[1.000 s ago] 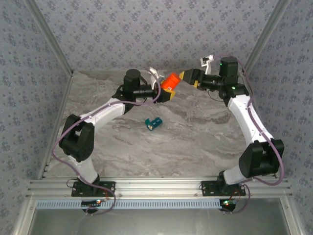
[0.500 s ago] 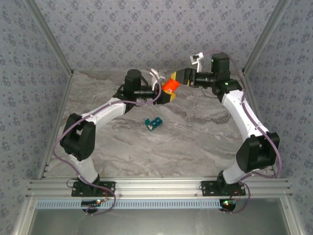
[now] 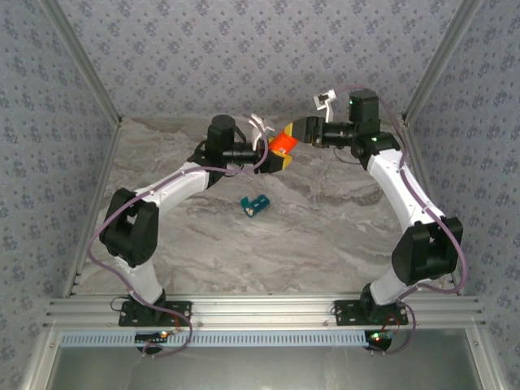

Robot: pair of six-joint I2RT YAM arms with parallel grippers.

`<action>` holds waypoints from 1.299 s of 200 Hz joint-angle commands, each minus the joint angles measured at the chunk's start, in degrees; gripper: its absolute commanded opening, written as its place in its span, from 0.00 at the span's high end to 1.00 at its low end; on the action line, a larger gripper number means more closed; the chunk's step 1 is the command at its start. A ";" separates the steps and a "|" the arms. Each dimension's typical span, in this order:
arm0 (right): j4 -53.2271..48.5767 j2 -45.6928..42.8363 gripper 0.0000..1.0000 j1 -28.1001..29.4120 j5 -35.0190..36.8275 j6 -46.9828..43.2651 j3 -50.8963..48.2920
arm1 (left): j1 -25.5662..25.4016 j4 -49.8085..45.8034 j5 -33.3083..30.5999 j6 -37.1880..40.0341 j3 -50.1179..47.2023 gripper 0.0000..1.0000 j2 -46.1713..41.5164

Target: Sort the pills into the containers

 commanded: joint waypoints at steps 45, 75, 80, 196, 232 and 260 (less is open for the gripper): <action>-0.55 -1.54 0.36 0.40 -1.94 -1.45 -1.28 | -0.33 1.19 1.43 -0.52 2.65 1.00 0.31; -0.87 -1.58 0.44 0.38 -1.96 -1.64 -1.41 | -0.33 1.17 1.48 -0.57 2.66 1.00 0.31; -0.96 -1.58 0.46 0.37 -2.09 -1.62 -1.44 | -0.31 1.15 1.44 -0.52 2.66 1.00 0.31; 13.56 -6.29 0.69 7.46 17.79 23.12 -13.15 | -8.11 3.32 -23.97 12.29 -4.80 1.00 -4.13; 15.84 -6.81 0.69 9.12 20.45 25.92 -14.84 | -10.34 5.00 -27.26 12.41 -5.26 1.00 -3.35; 14.23 -7.26 0.64 7.54 18.52 24.08 -13.42 | -10.00 4.99 -27.11 11.56 -4.91 1.00 -2.85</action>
